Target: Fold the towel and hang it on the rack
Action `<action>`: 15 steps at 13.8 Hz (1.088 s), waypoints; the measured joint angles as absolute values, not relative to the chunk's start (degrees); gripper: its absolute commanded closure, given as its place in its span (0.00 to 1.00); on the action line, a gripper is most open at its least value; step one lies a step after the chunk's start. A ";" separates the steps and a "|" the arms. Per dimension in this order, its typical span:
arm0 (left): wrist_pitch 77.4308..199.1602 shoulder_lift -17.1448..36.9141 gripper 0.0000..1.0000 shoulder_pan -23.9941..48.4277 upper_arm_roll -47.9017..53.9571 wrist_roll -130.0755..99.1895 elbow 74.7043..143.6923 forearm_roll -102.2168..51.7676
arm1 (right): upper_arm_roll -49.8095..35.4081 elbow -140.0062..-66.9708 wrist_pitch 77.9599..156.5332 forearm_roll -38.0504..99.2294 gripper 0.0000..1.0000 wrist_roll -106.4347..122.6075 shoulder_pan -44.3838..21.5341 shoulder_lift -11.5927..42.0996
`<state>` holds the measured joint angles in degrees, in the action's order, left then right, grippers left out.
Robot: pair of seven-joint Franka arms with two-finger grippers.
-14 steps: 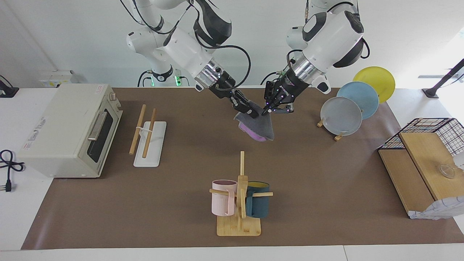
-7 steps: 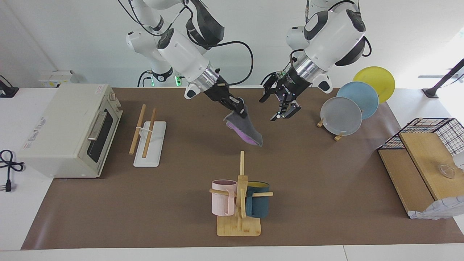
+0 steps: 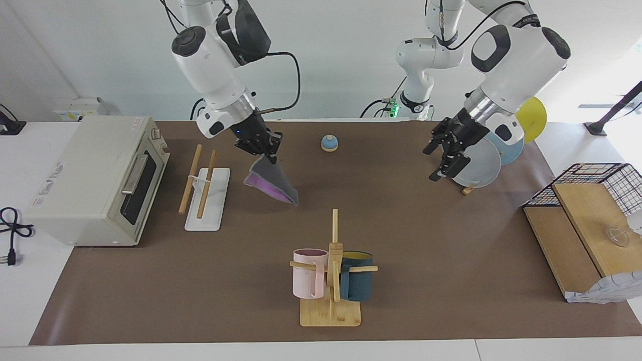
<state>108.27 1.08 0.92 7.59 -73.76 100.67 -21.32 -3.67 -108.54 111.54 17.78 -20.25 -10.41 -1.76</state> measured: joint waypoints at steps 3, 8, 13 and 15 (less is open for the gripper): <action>107.98 0.64 0.00 -4.30 7.44 -54.01 100.93 -16.11 | -3.50 -114.30 110.96 17.66 1.00 -12.61 -3.32 -4.49; 105.46 0.59 0.00 -4.54 8.40 -30.32 99.25 -5.57 | -3.58 -119.82 111.33 11.51 1.00 -4.04 -0.66 -7.00; 94.92 0.58 0.00 -2.03 8.01 -13.95 95.25 -3.06 | -4.01 -120.26 111.33 1.84 1.00 1.54 -0.70 -7.58; 90.82 0.56 0.00 2.12 5.61 -12.73 94.79 -2.47 | -3.94 -120.28 111.33 0.75 1.00 2.97 0.79 -7.58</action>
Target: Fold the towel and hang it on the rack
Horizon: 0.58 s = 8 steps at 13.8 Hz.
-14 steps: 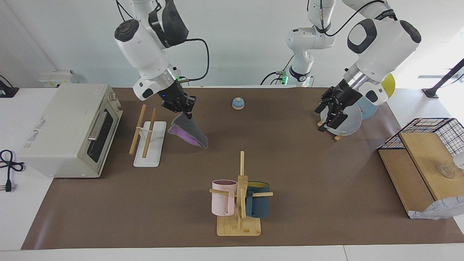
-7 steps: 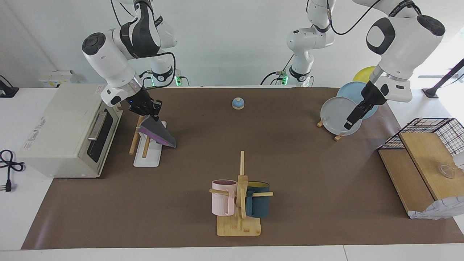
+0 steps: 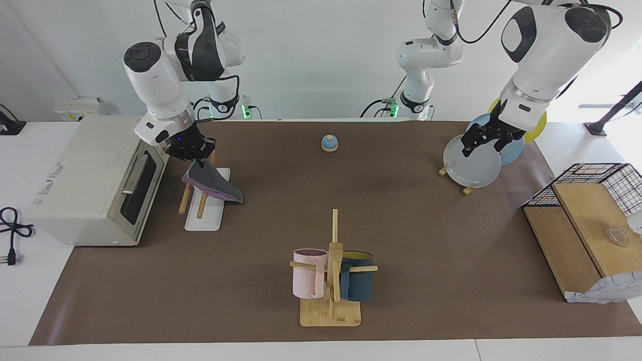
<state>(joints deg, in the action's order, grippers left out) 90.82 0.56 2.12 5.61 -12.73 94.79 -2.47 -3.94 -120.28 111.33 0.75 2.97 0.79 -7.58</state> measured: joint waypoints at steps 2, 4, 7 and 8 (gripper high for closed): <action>88.93 0.52 0.00 5.37 3.29 -11.58 94.85 -2.23 | -3.86 -120.28 111.33 0.16 1.00 4.44 3.23 -7.59; 88.87 0.52 0.00 5.82 2.74 -10.75 94.89 -2.18 | -3.75 -120.29 111.37 -2.24 1.00 7.67 5.49 -7.59; 88.85 0.77 0.00 5.81 2.31 -8.65 93.71 -2.03 | -3.82 -120.29 111.37 -2.88 1.00 9.03 6.12 -7.59; 88.70 0.86 0.00 5.79 2.19 -7.72 92.93 -1.72 | -3.92 -120.29 111.37 -2.94 1.00 9.03 6.12 -7.59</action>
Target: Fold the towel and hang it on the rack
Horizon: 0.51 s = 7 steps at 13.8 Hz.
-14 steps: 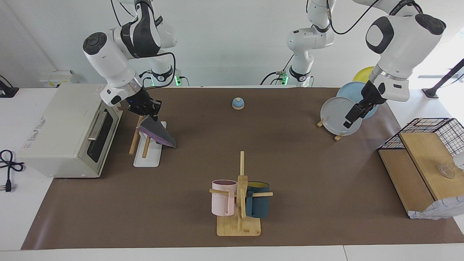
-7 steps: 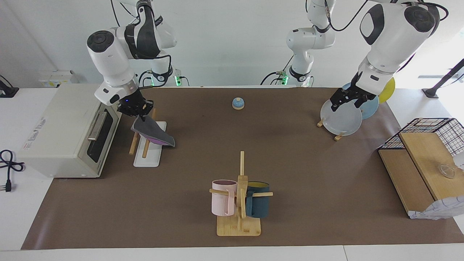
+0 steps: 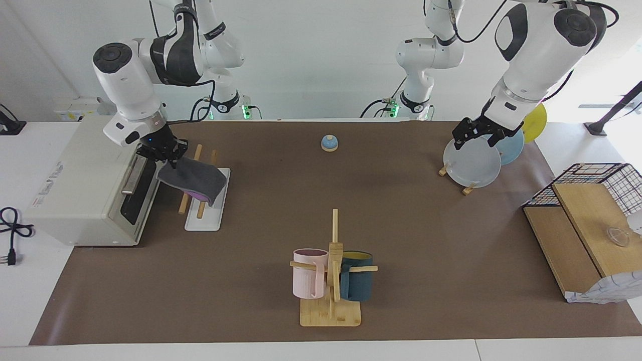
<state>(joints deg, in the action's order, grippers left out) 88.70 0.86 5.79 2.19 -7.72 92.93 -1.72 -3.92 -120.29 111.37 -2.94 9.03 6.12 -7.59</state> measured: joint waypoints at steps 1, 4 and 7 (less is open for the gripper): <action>88.38 0.87 0.00 5.76 2.09 -7.09 92.33 -1.51 | -3.94 -120.33 111.37 -3.00 1.00 9.03 6.12 -7.59; 88.22 0.87 0.00 5.74 1.90 -6.71 91.78 -1.46 | -3.94 -120.53 111.37 -3.11 1.00 9.04 6.12 -7.59; 88.21 0.83 0.00 5.74 1.88 -6.71 91.78 -1.46 | -3.93 -120.60 111.37 -3.12 0.85 9.04 6.15 -7.59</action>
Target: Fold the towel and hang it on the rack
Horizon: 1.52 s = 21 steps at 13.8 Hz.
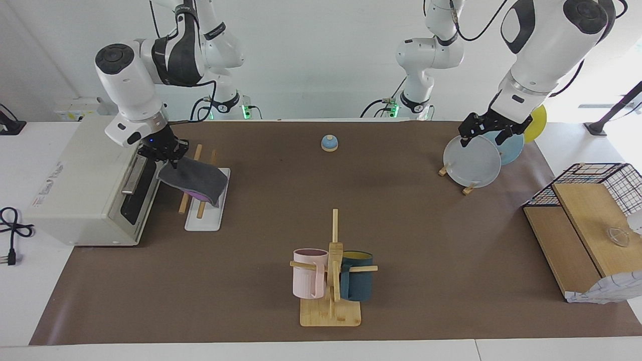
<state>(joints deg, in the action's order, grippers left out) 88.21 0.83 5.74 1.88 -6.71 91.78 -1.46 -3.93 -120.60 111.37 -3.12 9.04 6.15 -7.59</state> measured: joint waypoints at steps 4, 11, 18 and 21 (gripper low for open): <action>88.13 0.04 0.00 5.74 1.86 -6.71 91.80 -1.46 | -3.72 -120.63 111.37 -3.20 0.73 9.14 6.57 -7.60; 88.22 -0.06 0.00 5.50 1.46 -6.66 91.81 -1.46 | -3.70 -120.53 111.34 -3.26 0.00 9.23 6.65 -7.66; 88.29 -0.06 0.00 5.50 1.44 -6.65 91.81 -1.46 | -4.58 -111.14 102.68 -3.26 0.00 9.33 6.34 -7.51; 88.28 -0.06 0.00 5.50 1.44 -6.65 91.81 -1.46 | -4.63 -101.52 93.41 -3.26 0.00 9.33 6.37 -4.64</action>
